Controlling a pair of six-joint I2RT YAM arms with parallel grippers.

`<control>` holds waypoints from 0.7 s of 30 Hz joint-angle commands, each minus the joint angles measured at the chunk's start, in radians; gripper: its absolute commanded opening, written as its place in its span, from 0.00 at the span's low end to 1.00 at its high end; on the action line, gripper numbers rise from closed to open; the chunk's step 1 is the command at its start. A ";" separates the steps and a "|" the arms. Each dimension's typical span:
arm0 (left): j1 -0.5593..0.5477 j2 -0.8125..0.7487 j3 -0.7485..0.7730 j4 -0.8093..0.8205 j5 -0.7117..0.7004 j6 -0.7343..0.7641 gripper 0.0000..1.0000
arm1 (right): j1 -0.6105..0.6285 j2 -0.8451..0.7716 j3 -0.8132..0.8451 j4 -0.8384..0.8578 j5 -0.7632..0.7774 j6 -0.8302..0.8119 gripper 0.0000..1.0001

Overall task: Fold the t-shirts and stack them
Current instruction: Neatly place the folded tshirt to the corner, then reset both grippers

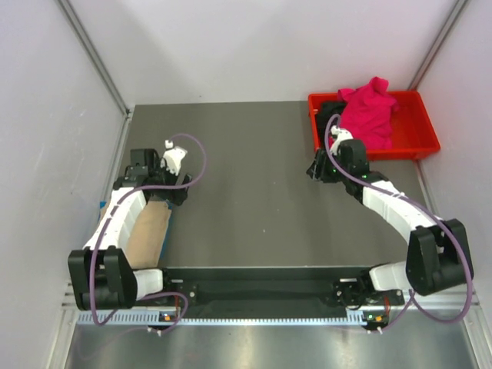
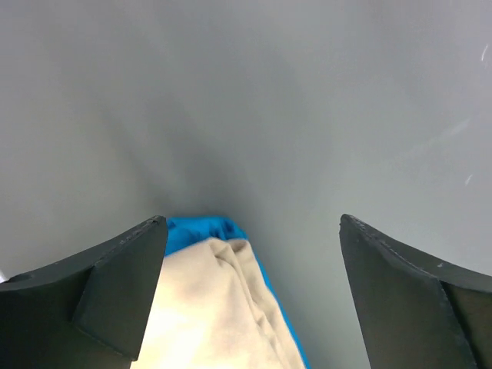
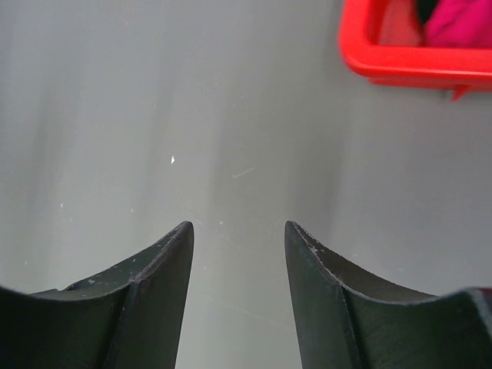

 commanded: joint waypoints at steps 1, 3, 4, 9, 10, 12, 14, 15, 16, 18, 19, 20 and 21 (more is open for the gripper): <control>-0.001 -0.050 0.054 0.079 0.003 -0.102 0.99 | -0.035 -0.088 -0.027 0.017 0.023 -0.024 0.52; -0.001 -0.064 0.057 0.101 -0.033 -0.146 0.99 | -0.057 -0.129 -0.048 0.017 0.038 -0.030 0.53; -0.001 -0.067 0.055 0.104 -0.065 -0.157 0.99 | -0.070 -0.142 -0.071 0.014 0.043 -0.033 0.53; -0.001 -0.122 -0.020 0.173 -0.214 -0.272 0.99 | -0.124 -0.246 -0.134 -0.003 0.090 -0.058 0.59; -0.001 -0.129 -0.031 0.174 -0.235 -0.274 0.99 | -0.132 -0.264 -0.160 0.003 0.102 -0.061 0.60; 0.002 -0.132 -0.048 0.145 -0.256 -0.255 0.99 | -0.139 -0.326 -0.191 0.017 0.156 -0.055 0.66; 0.008 -0.136 -0.058 0.134 -0.253 -0.255 0.99 | -0.141 -0.370 -0.240 0.042 0.223 -0.052 0.75; 0.011 -0.145 -0.063 0.131 -0.242 -0.255 0.99 | -0.141 -0.416 -0.257 0.051 0.269 -0.051 0.78; 0.013 -0.147 -0.068 0.131 -0.240 -0.257 0.99 | -0.143 -0.438 -0.284 0.060 0.292 -0.048 0.80; 0.016 -0.147 -0.074 0.130 -0.237 -0.258 0.99 | -0.143 -0.499 -0.309 0.068 0.341 -0.045 0.86; 0.018 -0.145 -0.074 0.124 -0.234 -0.258 0.99 | -0.143 -0.516 -0.330 0.069 0.359 -0.047 0.87; 0.019 -0.144 -0.075 0.122 -0.234 -0.257 0.99 | -0.141 -0.533 -0.338 0.068 0.374 -0.048 0.87; 0.022 -0.141 -0.072 0.121 -0.233 -0.258 0.99 | -0.143 -0.563 -0.346 0.068 0.403 -0.051 0.89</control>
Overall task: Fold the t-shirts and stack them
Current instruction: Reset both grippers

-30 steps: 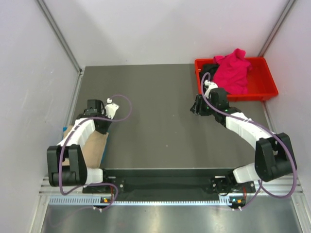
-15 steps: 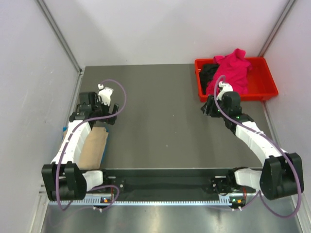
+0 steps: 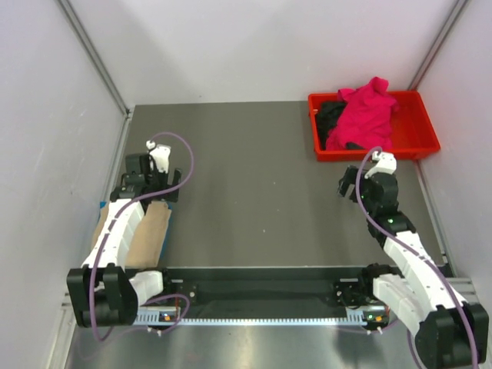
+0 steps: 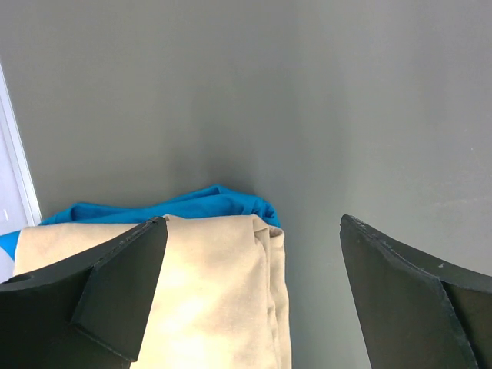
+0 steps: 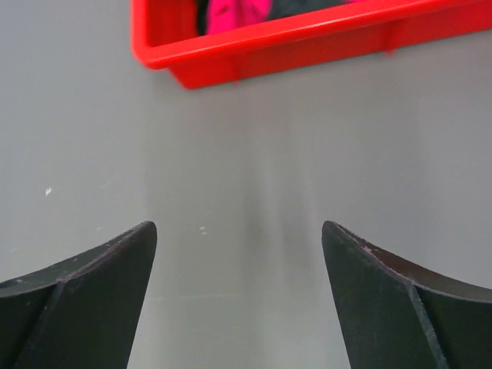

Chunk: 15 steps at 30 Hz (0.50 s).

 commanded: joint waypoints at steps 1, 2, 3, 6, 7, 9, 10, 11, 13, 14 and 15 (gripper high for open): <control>0.011 -0.021 -0.005 0.017 -0.002 -0.013 0.99 | -0.010 -0.077 -0.027 0.053 0.135 -0.006 0.90; 0.012 -0.021 -0.006 0.015 -0.001 -0.015 0.99 | -0.010 -0.098 -0.033 0.048 0.164 -0.005 0.92; 0.014 -0.021 -0.005 0.012 0.005 -0.015 0.99 | -0.010 -0.109 -0.043 0.048 0.180 0.000 0.97; 0.020 -0.018 -0.005 0.007 0.019 -0.013 0.99 | -0.010 -0.143 -0.065 0.043 0.214 0.004 1.00; 0.025 -0.018 -0.006 0.006 0.019 -0.012 0.99 | -0.008 -0.151 -0.068 0.043 0.218 0.004 1.00; 0.032 -0.020 -0.005 0.006 0.022 -0.015 0.99 | -0.010 -0.166 -0.073 0.043 0.229 0.009 1.00; 0.037 -0.020 -0.006 0.006 0.024 -0.018 0.99 | -0.010 -0.167 -0.074 0.045 0.229 0.009 1.00; 0.038 -0.018 -0.006 0.006 0.027 -0.018 0.99 | -0.010 -0.171 -0.076 0.046 0.229 0.009 1.00; 0.040 -0.018 -0.006 0.004 0.029 -0.018 0.99 | -0.010 -0.169 -0.073 0.050 0.223 0.004 1.00; 0.043 -0.021 -0.009 0.003 0.032 -0.009 0.99 | -0.010 -0.164 -0.073 0.050 0.218 0.004 1.00; 0.045 -0.026 -0.014 0.003 0.032 -0.002 0.99 | -0.008 -0.164 -0.073 0.050 0.218 0.003 1.00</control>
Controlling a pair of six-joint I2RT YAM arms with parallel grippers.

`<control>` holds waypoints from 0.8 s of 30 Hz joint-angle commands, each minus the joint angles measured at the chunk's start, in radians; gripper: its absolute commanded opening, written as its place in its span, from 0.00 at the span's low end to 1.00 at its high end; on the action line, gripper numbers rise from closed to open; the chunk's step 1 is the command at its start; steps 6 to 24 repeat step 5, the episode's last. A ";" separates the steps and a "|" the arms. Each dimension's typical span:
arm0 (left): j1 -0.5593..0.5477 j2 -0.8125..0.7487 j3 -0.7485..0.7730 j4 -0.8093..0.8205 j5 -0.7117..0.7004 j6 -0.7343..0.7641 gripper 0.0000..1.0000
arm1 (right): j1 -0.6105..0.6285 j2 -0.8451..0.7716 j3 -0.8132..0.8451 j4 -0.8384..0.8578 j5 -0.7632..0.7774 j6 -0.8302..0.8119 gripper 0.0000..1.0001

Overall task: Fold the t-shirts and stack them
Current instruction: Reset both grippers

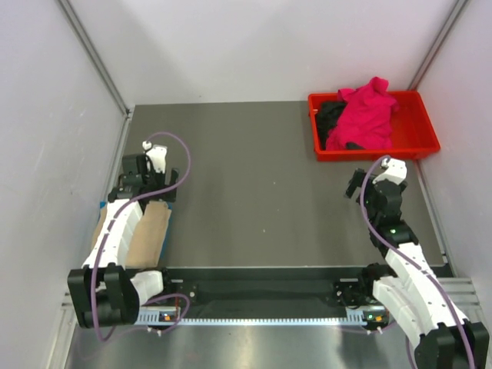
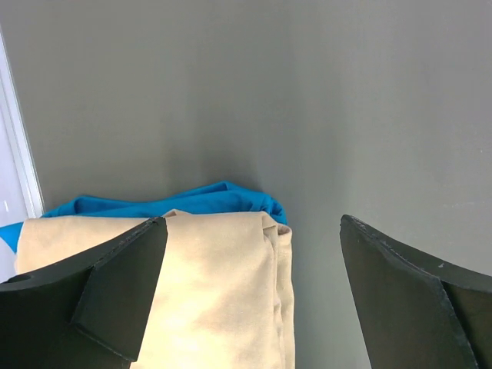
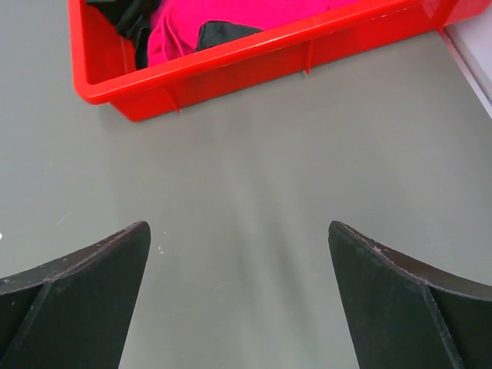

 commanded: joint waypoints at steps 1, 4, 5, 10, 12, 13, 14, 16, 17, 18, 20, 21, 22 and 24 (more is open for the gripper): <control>0.013 -0.026 -0.020 0.005 0.023 0.008 0.99 | -0.008 -0.008 0.004 0.048 0.023 0.002 1.00; 0.020 -0.026 -0.019 0.013 0.038 0.008 0.99 | -0.008 -0.005 0.002 0.051 0.023 0.002 1.00; 0.019 -0.017 -0.014 0.013 0.035 -0.001 0.99 | -0.010 -0.005 0.002 0.053 0.023 0.002 1.00; 0.019 -0.017 -0.014 0.013 0.035 -0.001 0.99 | -0.010 -0.005 0.002 0.053 0.023 0.002 1.00; 0.019 -0.017 -0.014 0.013 0.035 -0.001 0.99 | -0.010 -0.005 0.002 0.053 0.023 0.002 1.00; 0.019 -0.017 -0.014 0.013 0.035 -0.001 0.99 | -0.010 -0.005 0.002 0.053 0.023 0.002 1.00; 0.019 -0.017 -0.014 0.013 0.035 -0.001 0.99 | -0.010 -0.005 0.002 0.053 0.023 0.002 1.00; 0.019 -0.017 -0.014 0.013 0.035 -0.001 0.99 | -0.010 -0.005 0.002 0.053 0.023 0.002 1.00; 0.019 -0.017 -0.014 0.013 0.035 -0.001 0.99 | -0.010 -0.005 0.002 0.053 0.023 0.002 1.00; 0.019 -0.017 -0.014 0.013 0.035 -0.001 0.99 | -0.010 -0.005 0.002 0.053 0.023 0.002 1.00; 0.019 -0.017 -0.014 0.013 0.035 -0.001 0.99 | -0.010 -0.005 0.002 0.053 0.023 0.002 1.00; 0.019 -0.017 -0.014 0.013 0.035 -0.001 0.99 | -0.010 -0.005 0.002 0.053 0.023 0.002 1.00; 0.019 -0.017 -0.014 0.013 0.035 -0.001 0.99 | -0.010 -0.005 0.002 0.053 0.023 0.002 1.00; 0.019 -0.017 -0.014 0.013 0.035 -0.001 0.99 | -0.010 -0.005 0.002 0.053 0.023 0.002 1.00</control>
